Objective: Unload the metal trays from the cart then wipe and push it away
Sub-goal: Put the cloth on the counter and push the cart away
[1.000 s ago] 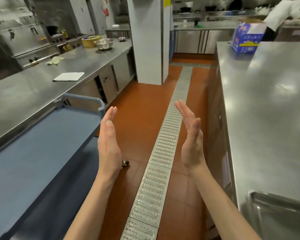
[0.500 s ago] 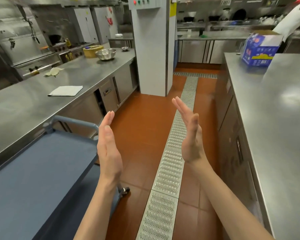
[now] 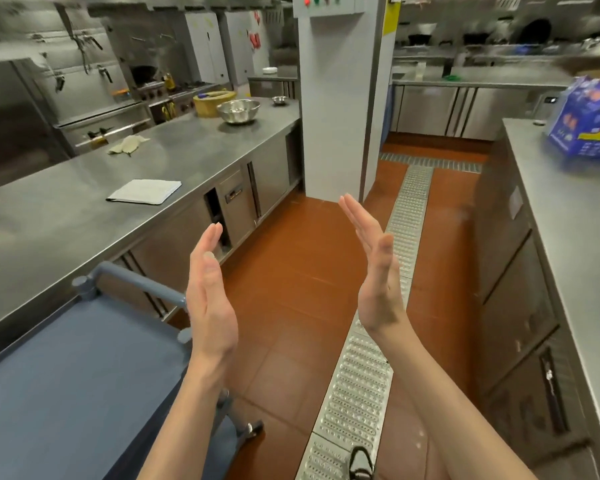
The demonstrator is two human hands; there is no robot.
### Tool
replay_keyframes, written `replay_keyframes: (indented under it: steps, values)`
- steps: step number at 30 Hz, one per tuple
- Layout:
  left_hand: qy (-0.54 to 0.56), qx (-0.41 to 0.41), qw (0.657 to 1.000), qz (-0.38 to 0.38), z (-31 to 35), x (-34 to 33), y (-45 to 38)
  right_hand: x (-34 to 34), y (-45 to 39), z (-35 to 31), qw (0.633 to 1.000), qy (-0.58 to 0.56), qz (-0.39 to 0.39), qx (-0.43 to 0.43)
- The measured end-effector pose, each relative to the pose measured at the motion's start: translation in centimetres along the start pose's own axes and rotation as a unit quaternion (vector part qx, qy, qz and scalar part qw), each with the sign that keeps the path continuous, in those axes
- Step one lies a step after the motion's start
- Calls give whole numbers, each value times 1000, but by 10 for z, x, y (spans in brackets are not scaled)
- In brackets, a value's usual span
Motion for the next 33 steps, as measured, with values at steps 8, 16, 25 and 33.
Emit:
replay_keyframes:
  steps: [8, 16, 25, 33]
  values:
    - [-43, -17, 997, 60, -58, -69, -101, -32, -134, 83, 998, -43, -56, 2]
    - [-91, -21, 985, 145, -97, -109, -193, -92, -256, 148, 983, -101, -155, -8]
    - [-130, -46, 966, 220, -148, -99, -282, -203, -334, 200, 959, -182, -216, -5]
    - [-169, -53, 934, 312, -195, -54, -367, -329, -389, 240, 928, -215, -305, -11]
Point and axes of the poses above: each hand's wrist, its own y-axis away from the middle knuckle, its own x-axis out of the back of the hand, z = x × y, the point moved 2 cm from there along -y, towards the middle knuckle, and after that the axes turned 7 degrees about z, right-handed, at the moved point
